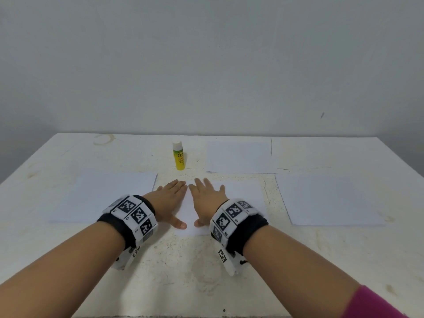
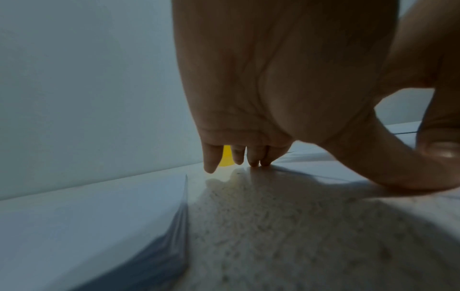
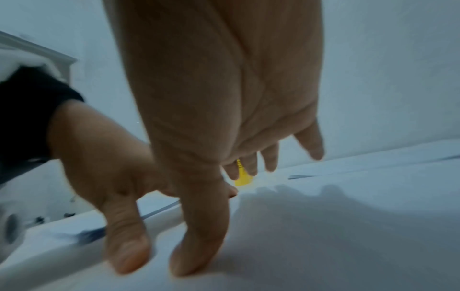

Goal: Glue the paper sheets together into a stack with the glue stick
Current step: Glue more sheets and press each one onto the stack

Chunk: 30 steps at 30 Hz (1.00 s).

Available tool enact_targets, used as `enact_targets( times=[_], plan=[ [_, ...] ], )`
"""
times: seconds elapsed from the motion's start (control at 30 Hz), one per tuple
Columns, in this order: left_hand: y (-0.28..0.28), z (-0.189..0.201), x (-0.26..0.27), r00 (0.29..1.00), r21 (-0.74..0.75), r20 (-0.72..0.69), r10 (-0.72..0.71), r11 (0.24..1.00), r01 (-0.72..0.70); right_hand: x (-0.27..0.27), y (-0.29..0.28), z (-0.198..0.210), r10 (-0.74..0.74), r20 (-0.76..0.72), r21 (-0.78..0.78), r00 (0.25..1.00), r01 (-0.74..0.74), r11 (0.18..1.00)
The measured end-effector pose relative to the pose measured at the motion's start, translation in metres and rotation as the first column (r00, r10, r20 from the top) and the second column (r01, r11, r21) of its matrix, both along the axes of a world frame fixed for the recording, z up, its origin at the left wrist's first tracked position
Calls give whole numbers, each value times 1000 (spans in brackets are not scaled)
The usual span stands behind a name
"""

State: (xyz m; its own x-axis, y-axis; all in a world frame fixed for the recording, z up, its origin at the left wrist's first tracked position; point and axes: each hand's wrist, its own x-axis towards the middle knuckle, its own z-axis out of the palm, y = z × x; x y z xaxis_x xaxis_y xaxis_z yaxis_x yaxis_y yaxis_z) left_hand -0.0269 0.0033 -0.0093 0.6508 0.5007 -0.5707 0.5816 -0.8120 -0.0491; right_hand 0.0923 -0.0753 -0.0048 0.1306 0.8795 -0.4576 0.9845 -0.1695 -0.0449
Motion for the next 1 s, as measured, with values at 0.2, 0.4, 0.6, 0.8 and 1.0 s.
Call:
enact_targets(
  times=[0.2,0.4,0.6,0.8,1.0],
  plan=[
    [-1,2,1,1000,-30,-4,30,999,-30,41,-10,4,-8,-135,-49,991,2,999],
    [-2,3,0,1000,-28,-15,23,999,-23,100,-46,7,-186,-147,-24,971,185,982],
    [-1,2,-2,999,-34,-18,28,999,-28,109,-44,5,-241,-94,-28,966,239,971],
    [-1,1,-2,999,-48,-9,38,998,-38,48,-20,16,-166,-48,-13,985,166,986],
    [1,-2,-2,999,-37,-13,40,998,-41,14,-9,-4,-53,-45,-6,998,53,999]
  ],
)
